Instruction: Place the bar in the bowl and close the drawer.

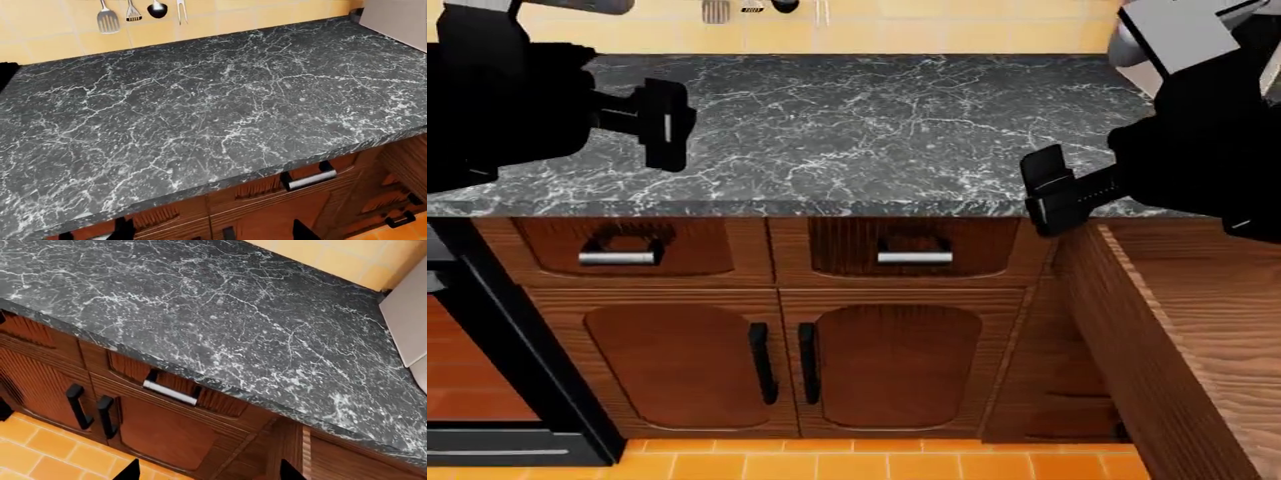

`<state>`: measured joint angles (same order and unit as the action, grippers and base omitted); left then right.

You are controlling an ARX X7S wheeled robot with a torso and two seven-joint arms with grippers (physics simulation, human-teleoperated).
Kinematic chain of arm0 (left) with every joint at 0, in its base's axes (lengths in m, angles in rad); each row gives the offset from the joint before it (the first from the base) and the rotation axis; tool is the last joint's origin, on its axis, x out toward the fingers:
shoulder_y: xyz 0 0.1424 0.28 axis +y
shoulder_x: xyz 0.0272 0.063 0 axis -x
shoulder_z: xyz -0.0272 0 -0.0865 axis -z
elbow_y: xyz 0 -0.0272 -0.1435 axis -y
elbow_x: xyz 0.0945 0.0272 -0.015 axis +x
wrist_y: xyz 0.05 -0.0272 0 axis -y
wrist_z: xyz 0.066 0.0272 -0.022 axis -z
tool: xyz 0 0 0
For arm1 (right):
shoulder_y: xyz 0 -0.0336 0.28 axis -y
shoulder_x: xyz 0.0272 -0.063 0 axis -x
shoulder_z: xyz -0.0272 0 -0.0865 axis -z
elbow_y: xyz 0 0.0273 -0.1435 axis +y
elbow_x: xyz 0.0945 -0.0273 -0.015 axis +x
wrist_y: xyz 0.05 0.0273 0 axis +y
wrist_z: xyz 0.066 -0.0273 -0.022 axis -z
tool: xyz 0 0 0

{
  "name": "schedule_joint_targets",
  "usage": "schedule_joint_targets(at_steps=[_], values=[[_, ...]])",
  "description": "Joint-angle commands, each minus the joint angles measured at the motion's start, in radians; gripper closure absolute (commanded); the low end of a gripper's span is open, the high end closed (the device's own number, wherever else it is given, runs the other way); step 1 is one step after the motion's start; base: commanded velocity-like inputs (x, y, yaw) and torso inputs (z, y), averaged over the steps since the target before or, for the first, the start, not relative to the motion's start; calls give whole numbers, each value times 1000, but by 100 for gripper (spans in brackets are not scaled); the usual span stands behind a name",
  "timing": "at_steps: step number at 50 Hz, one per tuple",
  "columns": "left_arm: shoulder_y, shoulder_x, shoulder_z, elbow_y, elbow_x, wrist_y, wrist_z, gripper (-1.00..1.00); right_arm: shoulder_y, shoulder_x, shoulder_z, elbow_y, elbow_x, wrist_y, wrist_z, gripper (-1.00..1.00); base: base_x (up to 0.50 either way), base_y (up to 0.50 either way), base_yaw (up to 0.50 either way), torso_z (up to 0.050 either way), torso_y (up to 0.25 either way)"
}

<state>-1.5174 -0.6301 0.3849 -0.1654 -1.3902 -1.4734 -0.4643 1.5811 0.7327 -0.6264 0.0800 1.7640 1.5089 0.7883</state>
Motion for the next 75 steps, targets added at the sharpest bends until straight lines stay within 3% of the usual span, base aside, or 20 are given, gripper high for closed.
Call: schedule_joint_targets(at_steps=[1, 44, 57, 75], values=[[4, -8, 1, 13, -52, -2, -27, -100, 7, 22, -32, -5, 33, -23, 24, -100, 0, 0, 0, 0, 0], [-12, -32, 37, 30, -124, 37, -62, -100, 34, 54, -89, -17, 74, -80, 37, -100, 488, 116, 0, 0, 1], [-10, -39, 70, 35, -96, 56, -40, -100, -3, 72, -87, -58, 1, -142, 47, -100, 2, 0, -22, 0, 1], [-12, -43, 75, 38, -129, 67, -49, -100, 1, 102, -94, -100, 17, -142, 63, -100, -22, 1, -500, 0, 0]])
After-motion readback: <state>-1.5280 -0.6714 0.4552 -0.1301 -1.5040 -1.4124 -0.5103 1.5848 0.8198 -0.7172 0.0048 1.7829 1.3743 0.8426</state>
